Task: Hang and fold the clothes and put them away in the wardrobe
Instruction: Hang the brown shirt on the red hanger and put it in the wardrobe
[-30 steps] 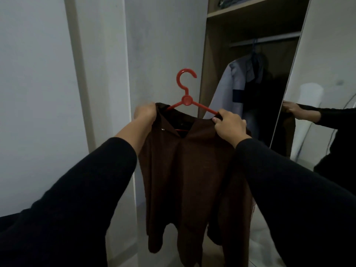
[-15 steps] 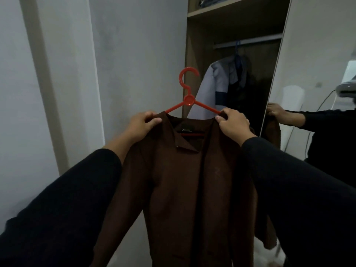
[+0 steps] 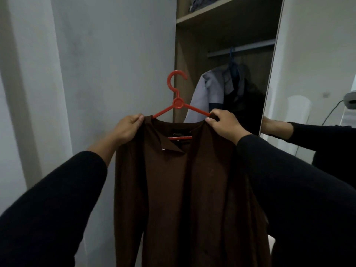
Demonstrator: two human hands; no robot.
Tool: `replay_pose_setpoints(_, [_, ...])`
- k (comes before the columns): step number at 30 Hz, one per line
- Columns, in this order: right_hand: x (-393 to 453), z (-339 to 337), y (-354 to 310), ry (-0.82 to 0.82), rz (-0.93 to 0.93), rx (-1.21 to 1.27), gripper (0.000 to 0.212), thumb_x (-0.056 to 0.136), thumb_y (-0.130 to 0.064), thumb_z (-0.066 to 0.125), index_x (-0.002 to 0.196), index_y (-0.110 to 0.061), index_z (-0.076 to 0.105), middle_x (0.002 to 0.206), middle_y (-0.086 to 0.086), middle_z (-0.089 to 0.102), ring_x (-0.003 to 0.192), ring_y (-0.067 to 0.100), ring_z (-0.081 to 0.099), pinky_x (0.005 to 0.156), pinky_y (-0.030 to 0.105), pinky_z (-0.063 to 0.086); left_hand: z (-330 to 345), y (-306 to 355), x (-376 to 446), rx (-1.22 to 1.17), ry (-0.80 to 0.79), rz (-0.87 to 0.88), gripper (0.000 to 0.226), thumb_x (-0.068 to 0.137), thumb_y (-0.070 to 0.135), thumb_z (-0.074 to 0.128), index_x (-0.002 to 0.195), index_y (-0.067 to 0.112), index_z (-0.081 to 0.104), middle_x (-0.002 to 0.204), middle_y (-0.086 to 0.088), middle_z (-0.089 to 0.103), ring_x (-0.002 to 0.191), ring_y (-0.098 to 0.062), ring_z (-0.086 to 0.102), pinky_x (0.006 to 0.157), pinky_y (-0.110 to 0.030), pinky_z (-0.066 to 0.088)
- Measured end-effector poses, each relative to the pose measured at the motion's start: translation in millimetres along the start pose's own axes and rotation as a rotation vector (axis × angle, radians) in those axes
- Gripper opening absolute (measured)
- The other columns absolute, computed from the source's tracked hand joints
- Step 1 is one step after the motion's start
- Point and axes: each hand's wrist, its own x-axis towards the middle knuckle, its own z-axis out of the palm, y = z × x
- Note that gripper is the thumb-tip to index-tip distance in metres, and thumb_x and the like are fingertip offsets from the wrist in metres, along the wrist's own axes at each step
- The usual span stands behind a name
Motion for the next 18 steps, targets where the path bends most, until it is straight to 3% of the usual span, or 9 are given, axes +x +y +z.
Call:
replay_pose_setpoints(2, [9.4,2.3,3.2,0.024,0.008,-0.016,0.013,0.094,-0.032,0.052,0.084,-0.023,0.052,0.087,0.001,0.058,0.099,0.032,0.058,0.095,0.045,0.041,4.4,4.5,3.5,0.044,-0.017,0.039,0.034,0.103,0.027,0.031,0.090,0.005,0.053,0.080,-0.006,0.052,0.076,-0.017,0.048,0.066,-0.029,0.035])
replay_pose_setpoints(5, [21.8,6.8,4.9,0.094,0.023,-0.081,0.019,0.097,-0.030,0.047,0.104,-0.017,0.059,0.106,0.007,0.064,0.110,0.032,0.054,0.098,0.043,0.032,11.9,8.4,12.6,0.116,-0.036,0.110,0.029,0.100,0.030,0.041,0.094,0.008,0.058,0.083,-0.006,0.058,0.077,-0.019,0.053,0.064,-0.020,0.038])
replay_pose_setpoints(10, [42.5,18.8,-0.9,0.311,0.071,-0.262,0.035,0.097,-0.037,0.046,0.123,-0.019,0.059,0.129,0.007,0.049,0.124,0.027,0.038,0.102,0.047,0.028,23.6,19.4,36.8,0.169,0.138,0.187,0.035,0.098,0.037,0.044,0.106,0.011,0.065,0.089,-0.009,0.065,0.081,-0.023,0.058,0.069,-0.029,0.039])
replay_pose_setpoints(14, [66.2,24.6,-18.3,0.462,0.093,-0.361,0.040,0.096,-0.043,0.045,0.121,-0.015,0.059,0.126,0.007,0.049,0.120,0.026,0.042,0.098,0.043,0.033,29.5,26.6,70.0,0.248,0.188,0.184,0.044,0.097,0.045,0.040,0.108,0.010,0.064,0.094,-0.013,0.067,0.085,-0.030,0.061,0.070,-0.032,0.043])
replay_pose_setpoints(18, [97.7,34.0,-39.4,0.435,0.242,-0.048,0.052,0.094,-0.052,0.044,0.103,-0.008,0.070,0.107,0.012,0.067,0.102,0.030,0.061,0.085,0.038,0.048,35.7,27.4,104.6,0.277,0.235,0.188,0.046,0.096,0.049,0.038,0.105,0.012,0.064,0.089,-0.012,0.067,0.079,-0.030,0.060,0.067,-0.034,0.046])
